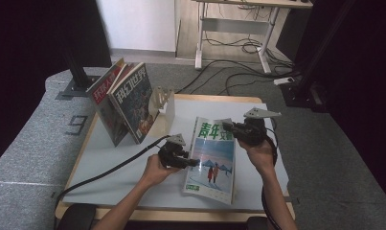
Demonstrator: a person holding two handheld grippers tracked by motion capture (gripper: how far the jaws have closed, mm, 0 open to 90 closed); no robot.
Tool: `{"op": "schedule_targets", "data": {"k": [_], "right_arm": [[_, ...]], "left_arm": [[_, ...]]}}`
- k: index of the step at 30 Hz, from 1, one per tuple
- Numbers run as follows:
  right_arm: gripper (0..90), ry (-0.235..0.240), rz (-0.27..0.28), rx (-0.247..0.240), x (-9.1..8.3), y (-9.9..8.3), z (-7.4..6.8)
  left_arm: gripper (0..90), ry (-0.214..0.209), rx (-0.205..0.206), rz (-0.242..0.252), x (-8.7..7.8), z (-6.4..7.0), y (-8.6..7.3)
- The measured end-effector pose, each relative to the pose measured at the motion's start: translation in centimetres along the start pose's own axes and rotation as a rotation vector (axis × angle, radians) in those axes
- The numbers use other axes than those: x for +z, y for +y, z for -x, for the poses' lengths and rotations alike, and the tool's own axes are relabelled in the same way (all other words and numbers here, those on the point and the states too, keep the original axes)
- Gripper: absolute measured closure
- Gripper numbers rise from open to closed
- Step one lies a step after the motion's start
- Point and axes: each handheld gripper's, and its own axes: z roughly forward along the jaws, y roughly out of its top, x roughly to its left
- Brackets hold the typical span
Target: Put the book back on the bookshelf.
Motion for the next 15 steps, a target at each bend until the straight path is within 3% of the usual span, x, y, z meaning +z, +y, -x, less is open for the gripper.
{"op": "schedule_targets", "data": {"k": [9, 15], "right_arm": [[82.8, 0.002, 0.038, -0.015, -0.2, 0.9, -0.6], [82.7, 0.007, 0.069, -0.034, -0.8, 1.8, -1.0]], "left_arm": [[62.9, 0.055, 0.042, 0.064, -1.1, 0.3, 0.0], [63.8, 0.103, 0.093, 0.111, -2.0, 0.8, 0.2]]}}
